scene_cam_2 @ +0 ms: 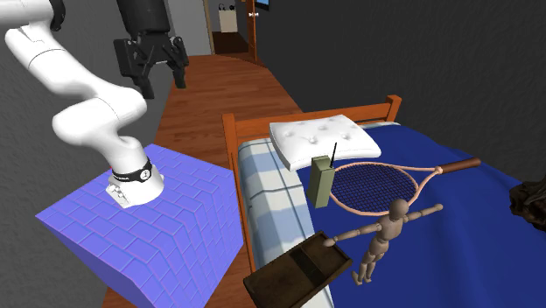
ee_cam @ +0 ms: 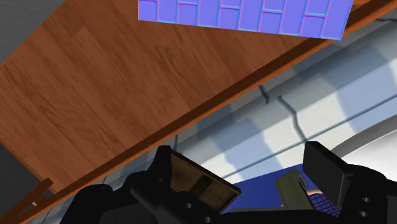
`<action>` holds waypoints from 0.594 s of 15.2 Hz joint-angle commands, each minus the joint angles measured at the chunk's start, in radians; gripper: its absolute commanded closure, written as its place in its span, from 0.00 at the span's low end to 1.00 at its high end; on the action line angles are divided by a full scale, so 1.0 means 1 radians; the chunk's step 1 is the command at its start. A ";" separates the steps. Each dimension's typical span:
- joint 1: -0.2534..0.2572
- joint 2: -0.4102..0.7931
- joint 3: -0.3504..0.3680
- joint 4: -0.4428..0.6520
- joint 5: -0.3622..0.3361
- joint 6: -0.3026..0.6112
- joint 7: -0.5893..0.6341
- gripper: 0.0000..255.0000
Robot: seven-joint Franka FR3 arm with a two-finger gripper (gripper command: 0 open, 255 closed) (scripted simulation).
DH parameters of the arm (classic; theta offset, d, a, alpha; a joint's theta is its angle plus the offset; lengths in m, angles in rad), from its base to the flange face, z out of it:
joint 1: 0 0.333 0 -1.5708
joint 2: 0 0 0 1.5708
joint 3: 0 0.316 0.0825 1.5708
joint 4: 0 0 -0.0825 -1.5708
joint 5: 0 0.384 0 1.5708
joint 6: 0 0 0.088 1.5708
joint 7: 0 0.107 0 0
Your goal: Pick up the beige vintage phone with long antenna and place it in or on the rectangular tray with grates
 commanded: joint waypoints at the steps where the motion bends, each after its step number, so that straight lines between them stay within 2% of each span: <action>1: 0.000 0.000 0.000 0.000 0.000 0.000 0.000 0.00; 9: 0.005 0.231 0.103 0.033 0.085 0.146 0.200 0.00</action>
